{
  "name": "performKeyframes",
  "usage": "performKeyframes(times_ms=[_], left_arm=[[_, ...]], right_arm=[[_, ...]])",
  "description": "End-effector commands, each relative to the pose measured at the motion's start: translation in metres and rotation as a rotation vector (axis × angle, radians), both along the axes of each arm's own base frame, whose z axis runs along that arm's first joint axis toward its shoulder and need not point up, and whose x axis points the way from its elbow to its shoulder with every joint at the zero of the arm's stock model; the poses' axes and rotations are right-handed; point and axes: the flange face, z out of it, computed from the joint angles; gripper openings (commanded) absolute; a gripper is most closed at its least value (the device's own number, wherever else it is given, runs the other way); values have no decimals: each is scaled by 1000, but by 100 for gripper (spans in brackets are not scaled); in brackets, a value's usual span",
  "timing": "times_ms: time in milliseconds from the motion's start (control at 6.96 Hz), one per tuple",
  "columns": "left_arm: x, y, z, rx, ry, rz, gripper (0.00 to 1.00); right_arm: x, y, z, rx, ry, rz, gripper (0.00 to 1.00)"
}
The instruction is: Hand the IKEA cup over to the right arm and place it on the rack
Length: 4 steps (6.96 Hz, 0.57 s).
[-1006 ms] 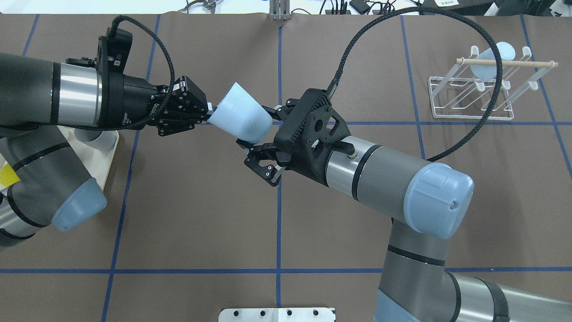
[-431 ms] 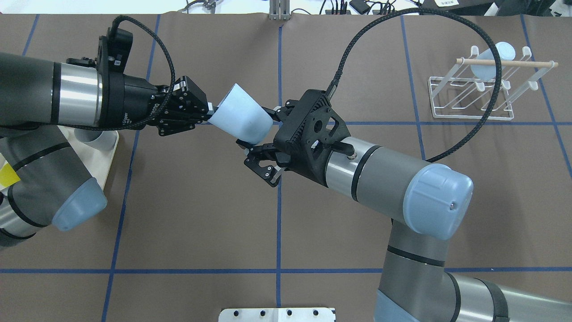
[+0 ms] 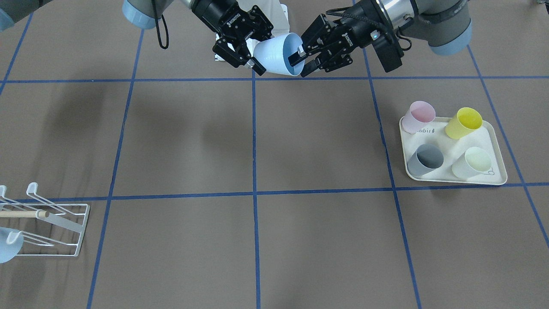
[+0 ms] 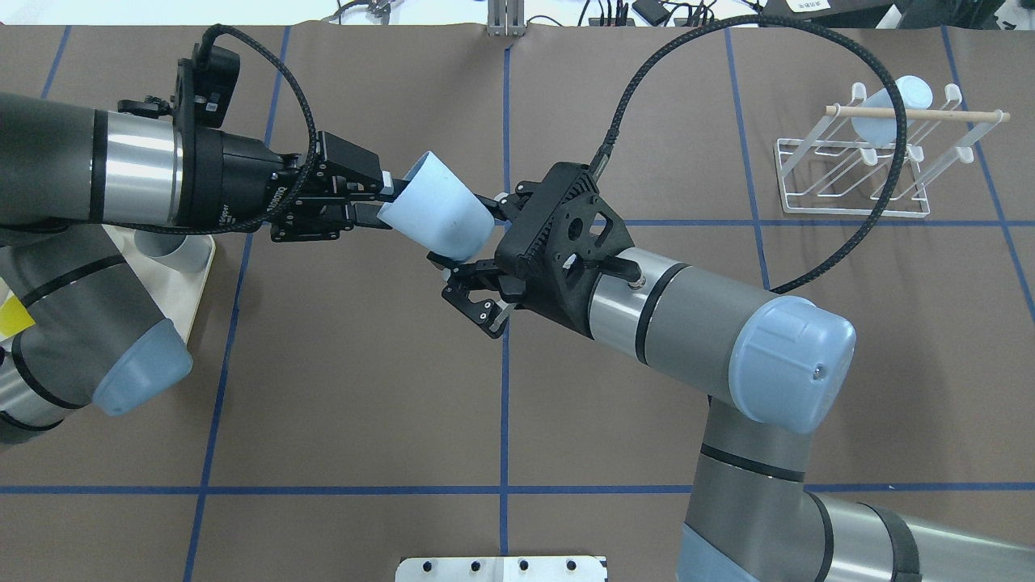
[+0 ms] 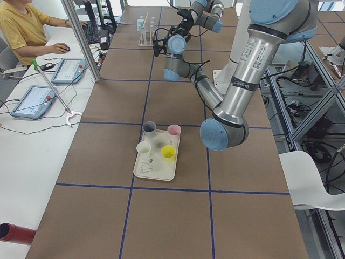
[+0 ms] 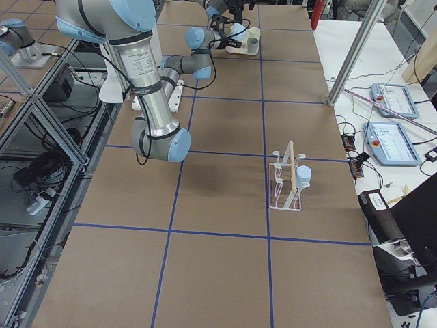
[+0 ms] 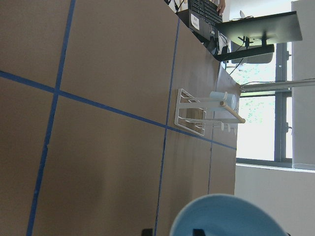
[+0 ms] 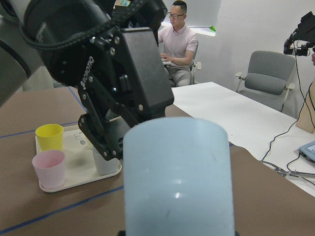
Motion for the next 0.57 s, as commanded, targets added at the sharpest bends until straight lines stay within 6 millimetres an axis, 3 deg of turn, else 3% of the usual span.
performKeyframes(times_ms=[0, 431], left_arm=[[-6, -1, 0, 24, -3, -10, 100], [-61, -14, 54, 121, -116, -52, 100]], right_arm=[[1, 0, 0, 0, 0, 1, 49], [7, -14, 2, -42, 102, 28, 39]])
